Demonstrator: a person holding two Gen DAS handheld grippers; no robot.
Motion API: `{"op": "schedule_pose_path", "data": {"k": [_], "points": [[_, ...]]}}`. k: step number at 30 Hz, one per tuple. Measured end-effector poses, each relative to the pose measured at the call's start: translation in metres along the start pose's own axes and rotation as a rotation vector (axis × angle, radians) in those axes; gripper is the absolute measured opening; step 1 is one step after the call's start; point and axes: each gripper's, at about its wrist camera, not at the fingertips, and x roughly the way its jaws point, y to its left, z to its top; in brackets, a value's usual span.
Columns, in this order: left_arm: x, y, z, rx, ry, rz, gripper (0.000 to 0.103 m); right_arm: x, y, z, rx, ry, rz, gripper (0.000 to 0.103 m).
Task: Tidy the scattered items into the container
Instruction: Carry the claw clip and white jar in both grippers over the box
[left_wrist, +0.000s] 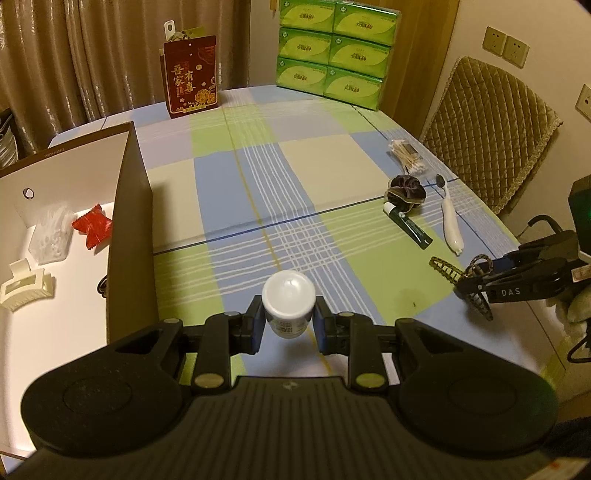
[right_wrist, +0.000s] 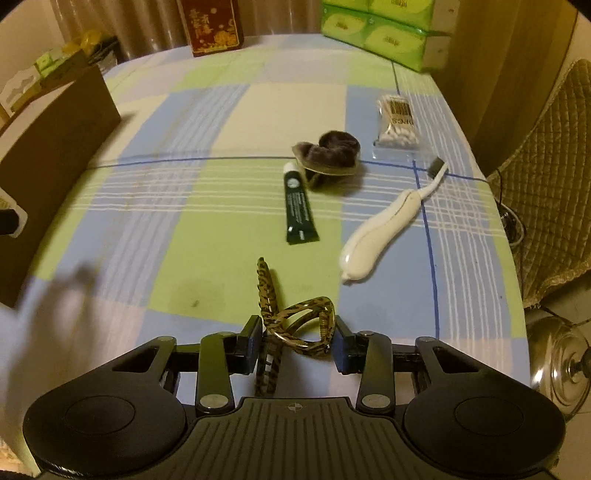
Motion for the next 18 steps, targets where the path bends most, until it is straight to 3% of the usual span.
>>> {"op": "schedule_pose_path", "data": {"k": [8, 18], "points": [[-0.022, 0.016, 0.003, -0.001, -0.044, -0.010, 0.022, -0.044, 0.035, 0.025, 0.022, -0.097, 0.115, 0.036], [-0.076, 0.067, -0.001, -0.034, -0.120, 0.072, 0.022, -0.073, 0.133, 0.066, -0.089, -0.168, 0.294, 0.036]]}}
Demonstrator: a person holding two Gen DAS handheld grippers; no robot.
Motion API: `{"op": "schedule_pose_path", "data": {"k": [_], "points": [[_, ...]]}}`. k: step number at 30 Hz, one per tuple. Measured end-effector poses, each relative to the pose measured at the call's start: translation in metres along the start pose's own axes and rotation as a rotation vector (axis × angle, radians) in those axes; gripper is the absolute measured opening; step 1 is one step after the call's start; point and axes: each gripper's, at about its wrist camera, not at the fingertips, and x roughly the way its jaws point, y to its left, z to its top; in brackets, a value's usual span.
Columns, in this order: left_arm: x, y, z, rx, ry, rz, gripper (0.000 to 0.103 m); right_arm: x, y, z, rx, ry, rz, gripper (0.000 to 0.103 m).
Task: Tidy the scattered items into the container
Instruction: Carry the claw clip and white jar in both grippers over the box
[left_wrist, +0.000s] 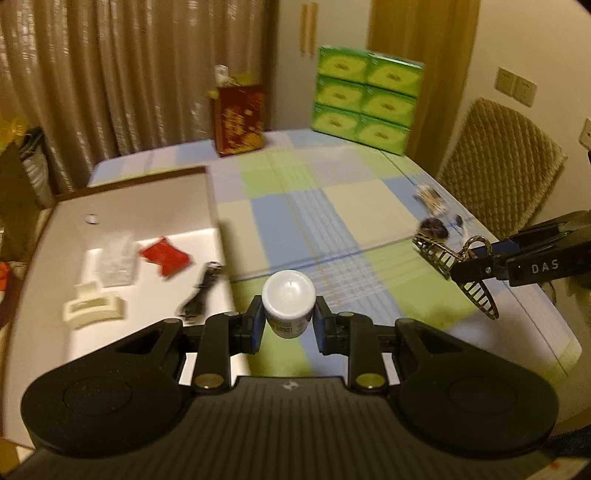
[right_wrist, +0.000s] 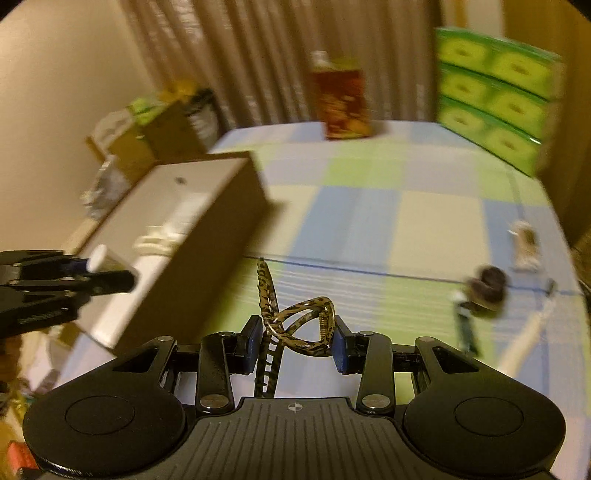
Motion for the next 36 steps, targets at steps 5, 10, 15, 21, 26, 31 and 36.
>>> {"op": "schedule_pose_path", "data": {"k": [5, 10, 15, 21, 26, 31, 36], "points": [[-0.026, 0.032, -0.011, -0.027, -0.001, 0.063, 0.022, 0.013, 0.052, 0.008, -0.074, 0.009, 0.091, 0.036], [-0.049, 0.062, -0.024, -0.048, 0.001, 0.120, 0.022, 0.032, 0.098, 0.015, -0.130, 0.020, 0.172, 0.036], [-0.063, 0.090, -0.031, -0.065, 0.004, 0.163, 0.022, 0.053, 0.142, 0.023, -0.191, 0.009, 0.213, 0.036], [-0.059, 0.114, -0.029, -0.054, 0.014, 0.175, 0.022, 0.088, 0.172, 0.035, -0.223, 0.014, 0.195, 0.036], [-0.046, 0.134, -0.026, -0.048, 0.040, 0.151, 0.022, 0.122, 0.177, 0.041, -0.242, 0.057, 0.152, 0.036], [-0.014, 0.150, -0.025, -0.026, 0.107, 0.140, 0.022, 0.165, 0.175, 0.047, -0.262, 0.137, 0.130, 0.036], [0.023, 0.170, -0.021, -0.051, 0.171, 0.106, 0.022, 0.204, 0.172, 0.056, -0.275, 0.195, 0.080, 0.036]]}}
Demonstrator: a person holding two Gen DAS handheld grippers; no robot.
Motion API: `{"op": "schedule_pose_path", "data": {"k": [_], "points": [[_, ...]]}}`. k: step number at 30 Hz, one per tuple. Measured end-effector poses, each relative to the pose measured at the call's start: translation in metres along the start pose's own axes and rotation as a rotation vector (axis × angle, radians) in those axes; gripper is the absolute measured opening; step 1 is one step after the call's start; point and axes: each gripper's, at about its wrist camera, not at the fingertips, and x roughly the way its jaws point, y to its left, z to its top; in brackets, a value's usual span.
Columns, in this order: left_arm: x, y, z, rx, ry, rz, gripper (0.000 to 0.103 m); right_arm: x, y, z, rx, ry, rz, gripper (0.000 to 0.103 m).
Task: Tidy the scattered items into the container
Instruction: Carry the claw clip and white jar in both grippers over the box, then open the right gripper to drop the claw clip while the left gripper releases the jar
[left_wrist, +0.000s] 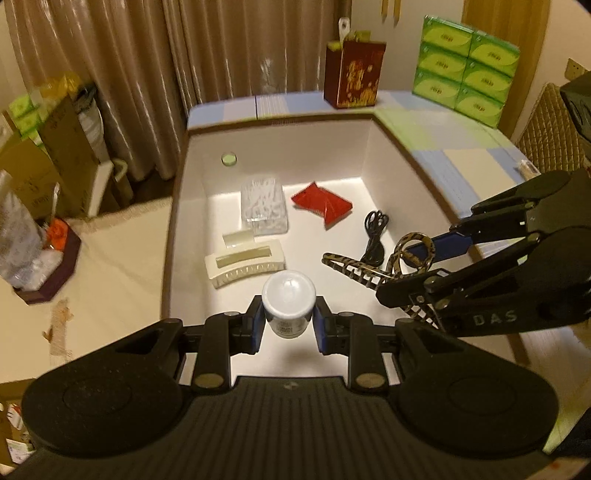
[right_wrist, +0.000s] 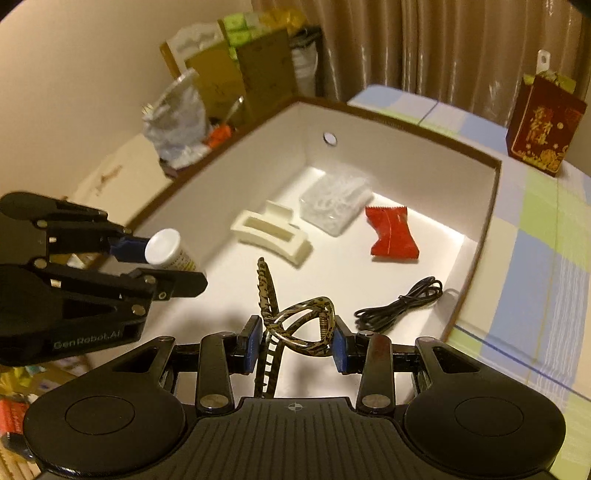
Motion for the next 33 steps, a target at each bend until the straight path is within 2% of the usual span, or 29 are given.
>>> {"op": "schedule_pose_path", "data": {"k": [10, 17, 18, 19, 20, 27, 29, 33], "points": [[0.057, 0.016, 0.019, -0.016, 0.108, -0.007, 0.022, 0.045, -0.020, 0.025, -0.023, 0.079, -0.062, 0.036], [0.081, 0.018, 0.023, -0.046, 0.149, 0.001, 0.023, 0.052, -0.024, 0.032, -0.044, 0.069, -0.072, 0.036], [0.083, 0.019, 0.023, -0.045, 0.150, 0.005, 0.024, 0.050, -0.024, 0.033, -0.048, 0.059, -0.069, 0.036], [0.085, 0.019, 0.024, -0.046, 0.153, 0.008, 0.030, 0.049, -0.025, 0.034, -0.054, 0.052, -0.071, 0.037], [0.087, 0.019, 0.024, -0.047, 0.153, 0.011, 0.035, 0.048, -0.026, 0.034, -0.062, 0.051, -0.073, 0.044], [0.085, 0.014, 0.022, -0.037, 0.158, 0.017, 0.048, 0.026, -0.023, 0.030, -0.110, 0.008, -0.021, 0.060], [0.081, 0.013, 0.021, -0.039, 0.159, 0.017, 0.050, 0.019, -0.023, 0.029, -0.106, -0.006, -0.023, 0.077], [0.072, 0.010, 0.018, -0.041, 0.153, 0.013, 0.056, 0.004, -0.025, 0.027, -0.094, -0.041, -0.012, 0.081]]}}
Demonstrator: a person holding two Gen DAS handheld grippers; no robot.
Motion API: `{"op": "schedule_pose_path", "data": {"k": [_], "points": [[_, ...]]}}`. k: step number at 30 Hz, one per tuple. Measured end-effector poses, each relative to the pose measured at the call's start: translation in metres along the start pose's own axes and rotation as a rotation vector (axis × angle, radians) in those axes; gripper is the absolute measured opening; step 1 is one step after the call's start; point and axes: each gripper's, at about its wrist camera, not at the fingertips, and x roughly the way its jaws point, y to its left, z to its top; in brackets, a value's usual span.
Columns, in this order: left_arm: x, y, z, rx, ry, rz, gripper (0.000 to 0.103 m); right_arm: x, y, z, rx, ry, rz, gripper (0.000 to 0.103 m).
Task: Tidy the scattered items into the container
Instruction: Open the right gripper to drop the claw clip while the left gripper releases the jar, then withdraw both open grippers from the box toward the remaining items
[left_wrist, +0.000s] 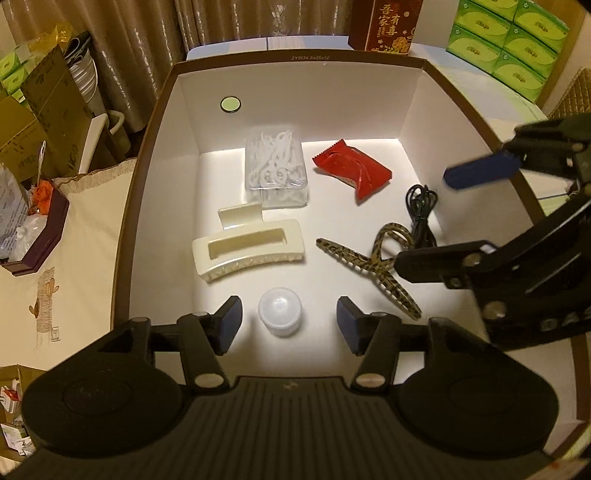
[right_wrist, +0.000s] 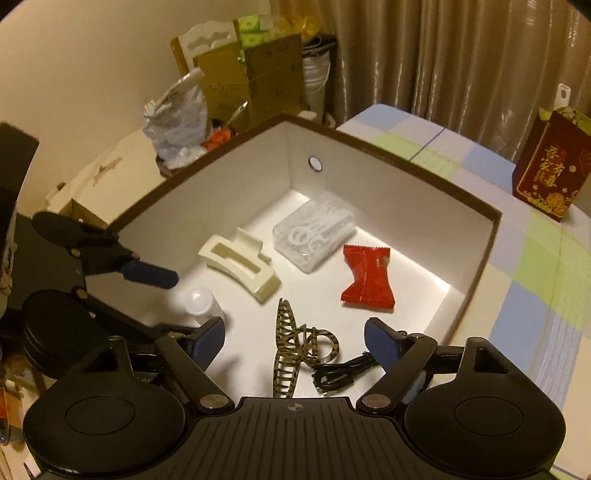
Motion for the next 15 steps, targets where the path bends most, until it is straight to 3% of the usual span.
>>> {"op": "schedule_pose_path", "data": {"k": [4, 7, 10, 15], "points": [[-0.011, -0.004, -0.005, -0.012, -0.008, -0.003, 0.063, -0.014, 0.003, -0.004, -0.005, -0.031, -0.014, 0.092], [-0.021, -0.007, -0.007, -0.021, -0.016, -0.005, 0.069, -0.025, 0.006, -0.006, -0.013, -0.060, -0.030, 0.094], [-0.032, -0.011, -0.009, -0.021, -0.030, 0.029, 0.083, -0.033, 0.007, -0.009, -0.004, -0.081, -0.044, 0.097], [-0.053, -0.013, -0.011, -0.049, -0.058, 0.047, 0.088, -0.048, 0.007, -0.014, 0.019, -0.117, -0.072, 0.100]]}}
